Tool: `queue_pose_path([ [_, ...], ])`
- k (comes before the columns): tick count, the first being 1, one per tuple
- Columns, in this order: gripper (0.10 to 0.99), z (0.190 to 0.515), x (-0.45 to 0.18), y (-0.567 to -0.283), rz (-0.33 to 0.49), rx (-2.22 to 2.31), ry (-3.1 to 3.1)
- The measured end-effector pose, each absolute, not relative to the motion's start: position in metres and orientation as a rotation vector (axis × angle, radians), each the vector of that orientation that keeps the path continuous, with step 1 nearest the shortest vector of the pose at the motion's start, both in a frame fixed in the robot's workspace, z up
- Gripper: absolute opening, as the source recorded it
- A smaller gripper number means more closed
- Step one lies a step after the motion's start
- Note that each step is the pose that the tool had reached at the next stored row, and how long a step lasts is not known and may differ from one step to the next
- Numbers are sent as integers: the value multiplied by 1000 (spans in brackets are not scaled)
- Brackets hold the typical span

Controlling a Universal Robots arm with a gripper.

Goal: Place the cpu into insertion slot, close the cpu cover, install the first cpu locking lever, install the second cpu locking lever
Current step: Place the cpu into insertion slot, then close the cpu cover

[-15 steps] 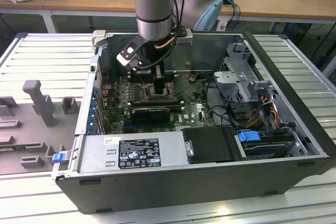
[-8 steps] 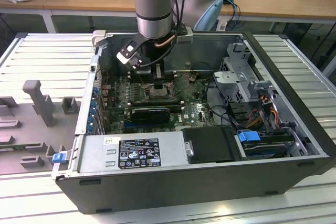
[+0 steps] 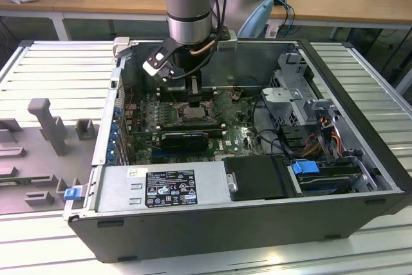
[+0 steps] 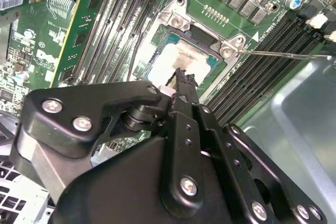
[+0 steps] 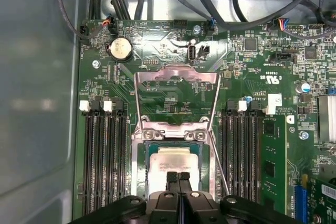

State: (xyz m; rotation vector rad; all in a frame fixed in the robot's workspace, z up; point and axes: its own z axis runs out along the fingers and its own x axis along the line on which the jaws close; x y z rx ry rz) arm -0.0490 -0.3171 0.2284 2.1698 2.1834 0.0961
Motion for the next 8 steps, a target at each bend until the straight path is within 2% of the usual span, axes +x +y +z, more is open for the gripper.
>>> queue_pose_path([
  [8, 106, 231, -42, -318, 93, 2175, 2185],
])
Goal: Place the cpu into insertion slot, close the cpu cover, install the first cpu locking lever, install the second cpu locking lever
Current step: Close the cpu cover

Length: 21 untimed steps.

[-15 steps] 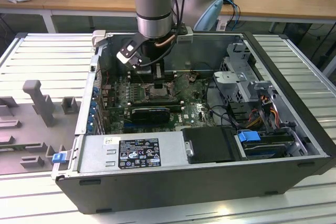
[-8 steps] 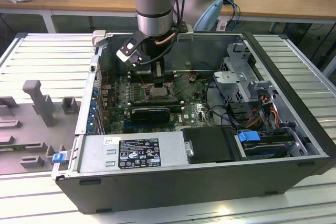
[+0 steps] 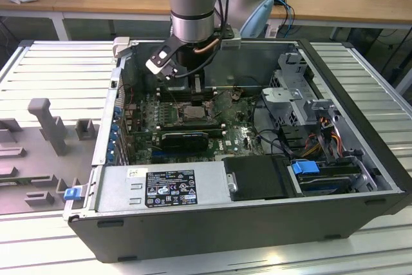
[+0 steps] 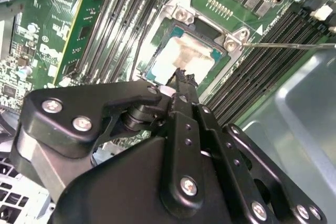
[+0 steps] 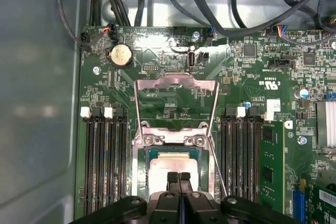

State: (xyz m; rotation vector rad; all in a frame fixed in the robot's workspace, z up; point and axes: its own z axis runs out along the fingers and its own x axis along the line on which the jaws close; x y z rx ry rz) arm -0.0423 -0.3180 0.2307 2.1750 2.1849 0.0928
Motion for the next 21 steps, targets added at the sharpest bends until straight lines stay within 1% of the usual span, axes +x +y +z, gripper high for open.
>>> queue_pose_path([
  [6, 106, 233, -42, -318, 93, 2175, 2185],
  [12, 106, 250, -42, -317, 93, 2175, 2185],
  [21, 106, 255, -34, -317, 93, 2175, 2184],
])
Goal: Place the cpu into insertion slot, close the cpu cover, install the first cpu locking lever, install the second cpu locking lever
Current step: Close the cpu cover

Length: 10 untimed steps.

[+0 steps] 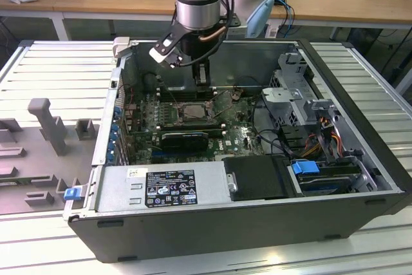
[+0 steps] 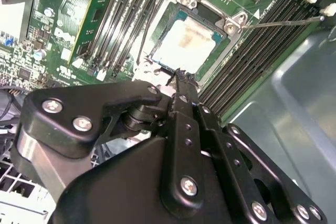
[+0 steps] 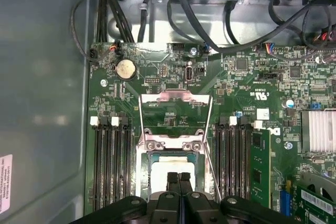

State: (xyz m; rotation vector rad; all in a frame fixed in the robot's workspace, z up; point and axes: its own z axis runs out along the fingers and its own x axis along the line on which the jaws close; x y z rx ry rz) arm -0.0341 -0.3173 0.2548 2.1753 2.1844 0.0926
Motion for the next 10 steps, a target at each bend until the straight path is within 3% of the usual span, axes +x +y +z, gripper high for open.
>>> queue_pose_path([
  [10, 106, 266, -29, -317, 89, 2177, 2186],
])
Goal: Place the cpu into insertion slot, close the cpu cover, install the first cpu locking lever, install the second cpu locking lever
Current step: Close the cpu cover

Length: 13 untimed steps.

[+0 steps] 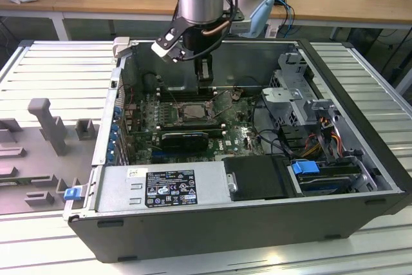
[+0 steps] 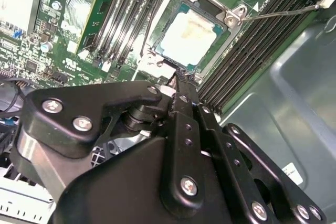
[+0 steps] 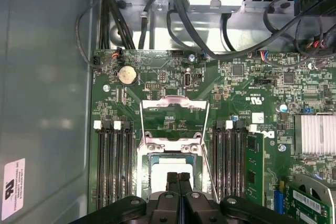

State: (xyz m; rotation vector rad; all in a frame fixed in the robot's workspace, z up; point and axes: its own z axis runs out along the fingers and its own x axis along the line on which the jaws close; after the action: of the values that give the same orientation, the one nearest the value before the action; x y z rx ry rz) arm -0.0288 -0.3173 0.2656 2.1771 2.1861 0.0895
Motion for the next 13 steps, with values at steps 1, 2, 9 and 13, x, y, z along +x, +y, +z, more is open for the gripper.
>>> queue_pose_path([
  [1, 106, 266, -28, -317, 88, 2177, 2186],
  [2, 106, 268, -28, -317, 88, 2178, 2187],
  [9, 106, 271, -24, -317, 88, 2178, 2187],
  [13, 106, 271, -17, -317, 88, 2178, 2187],
])
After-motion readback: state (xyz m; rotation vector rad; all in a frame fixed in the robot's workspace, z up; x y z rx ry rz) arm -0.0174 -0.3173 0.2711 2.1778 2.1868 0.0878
